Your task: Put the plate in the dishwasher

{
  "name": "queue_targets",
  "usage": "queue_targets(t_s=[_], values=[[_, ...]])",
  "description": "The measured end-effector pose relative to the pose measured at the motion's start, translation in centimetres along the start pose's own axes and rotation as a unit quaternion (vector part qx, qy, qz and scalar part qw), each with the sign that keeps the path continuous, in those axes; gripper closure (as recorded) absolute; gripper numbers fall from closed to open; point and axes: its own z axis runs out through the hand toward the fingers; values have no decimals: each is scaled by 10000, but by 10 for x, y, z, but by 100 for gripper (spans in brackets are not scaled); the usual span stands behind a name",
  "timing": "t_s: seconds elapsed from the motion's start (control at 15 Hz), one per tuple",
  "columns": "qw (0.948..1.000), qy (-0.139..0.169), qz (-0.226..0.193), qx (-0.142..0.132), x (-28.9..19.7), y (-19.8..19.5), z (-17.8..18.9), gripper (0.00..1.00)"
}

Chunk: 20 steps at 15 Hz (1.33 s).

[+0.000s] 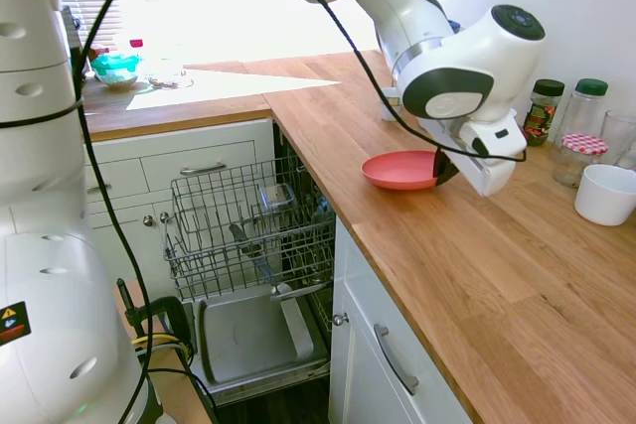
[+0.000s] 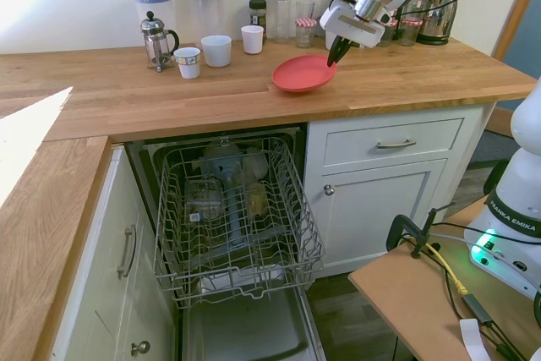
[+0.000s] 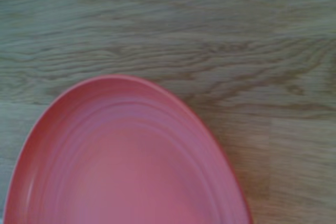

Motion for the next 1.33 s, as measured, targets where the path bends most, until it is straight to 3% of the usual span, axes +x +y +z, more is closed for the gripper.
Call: queue_targets(t_s=[0.2, 0.33, 0.53, 0.73, 0.87, 1.07, 1.2, 1.33], values=[[9991, 244, -340, 9, -44, -22, -23, 100], [9963, 501, -699, -74, -106, -48, -27, 100], [9890, 798, -1231, -198, -205, -84, -23, 100], [9776, 1098, -1773, -287, -285, -100, -18, 100], [9673, 1322, -2128, -406, -336, -102, -8, 100], [9456, 1659, -2716, -669, -410, -97, 14, 100], [9279, 1968, -3084, -718, -456, -93, 35, 100], [9054, 2425, -3437, -569, -494, -92, 46, 100]])
